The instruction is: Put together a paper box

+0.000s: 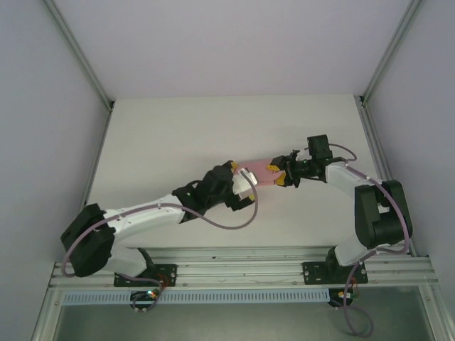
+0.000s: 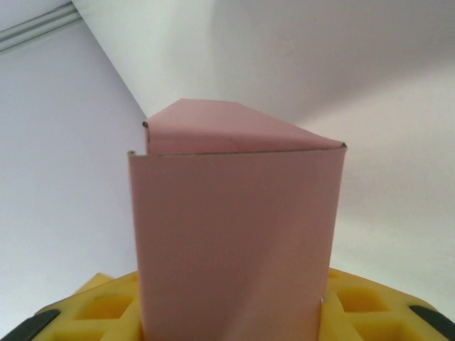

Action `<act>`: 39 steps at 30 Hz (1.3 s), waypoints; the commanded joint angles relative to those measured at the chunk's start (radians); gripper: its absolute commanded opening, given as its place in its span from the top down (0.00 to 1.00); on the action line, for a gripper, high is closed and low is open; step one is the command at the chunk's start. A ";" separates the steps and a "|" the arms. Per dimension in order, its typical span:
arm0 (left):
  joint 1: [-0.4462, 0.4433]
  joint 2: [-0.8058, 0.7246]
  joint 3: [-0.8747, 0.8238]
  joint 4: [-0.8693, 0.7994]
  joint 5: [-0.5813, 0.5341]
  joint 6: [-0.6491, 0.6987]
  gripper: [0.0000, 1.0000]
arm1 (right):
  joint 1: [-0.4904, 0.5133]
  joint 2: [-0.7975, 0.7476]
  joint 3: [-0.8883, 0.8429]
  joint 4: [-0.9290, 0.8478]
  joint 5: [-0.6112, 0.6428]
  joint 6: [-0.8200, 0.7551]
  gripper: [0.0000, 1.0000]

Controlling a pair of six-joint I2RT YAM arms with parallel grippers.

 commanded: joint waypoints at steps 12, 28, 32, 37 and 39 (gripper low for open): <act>0.019 0.112 0.021 0.077 -0.178 0.296 0.07 | -0.005 -0.017 0.037 -0.208 -0.179 0.046 0.60; 0.040 0.083 0.045 -0.008 -0.082 0.278 0.56 | -0.011 -0.030 0.029 -0.200 -0.127 -0.026 0.32; 0.068 0.067 0.064 -0.120 -0.016 0.253 0.59 | -0.065 -0.097 0.034 -0.192 0.054 -0.105 0.00; 0.123 0.061 0.121 -0.355 0.128 0.239 0.59 | -0.157 -0.249 0.027 -0.139 0.421 -0.335 0.00; 0.144 0.065 0.149 -0.437 0.178 0.228 0.59 | -0.157 -0.300 0.016 -0.109 0.481 -0.512 0.00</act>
